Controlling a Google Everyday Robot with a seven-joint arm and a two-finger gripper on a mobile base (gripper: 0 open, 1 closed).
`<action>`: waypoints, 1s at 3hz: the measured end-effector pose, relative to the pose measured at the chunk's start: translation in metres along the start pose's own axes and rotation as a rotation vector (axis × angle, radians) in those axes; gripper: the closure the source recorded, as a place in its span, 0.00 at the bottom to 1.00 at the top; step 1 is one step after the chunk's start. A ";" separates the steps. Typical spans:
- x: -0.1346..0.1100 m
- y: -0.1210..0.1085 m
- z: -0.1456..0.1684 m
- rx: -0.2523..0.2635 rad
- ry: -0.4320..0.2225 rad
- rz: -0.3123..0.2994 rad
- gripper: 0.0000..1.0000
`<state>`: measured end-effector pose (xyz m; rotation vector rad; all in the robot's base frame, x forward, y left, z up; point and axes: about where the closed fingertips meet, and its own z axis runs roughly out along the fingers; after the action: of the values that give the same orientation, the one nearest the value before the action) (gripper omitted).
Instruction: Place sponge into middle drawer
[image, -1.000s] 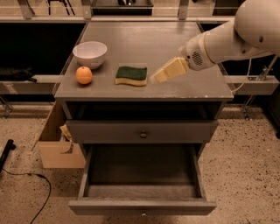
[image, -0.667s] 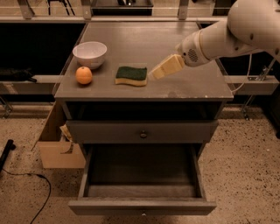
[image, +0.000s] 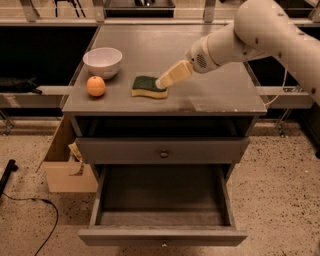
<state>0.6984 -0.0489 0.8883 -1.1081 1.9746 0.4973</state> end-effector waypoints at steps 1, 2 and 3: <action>-0.001 0.007 0.028 -0.034 0.017 -0.010 0.00; 0.003 0.011 0.047 -0.057 0.032 -0.010 0.00; 0.006 0.015 0.057 -0.069 0.038 -0.004 0.00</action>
Offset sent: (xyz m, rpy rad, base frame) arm 0.0162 0.0476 -0.0469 -0.0230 0.0623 0.0641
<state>0.7102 -0.0066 0.8483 -1.1719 2.0006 0.5492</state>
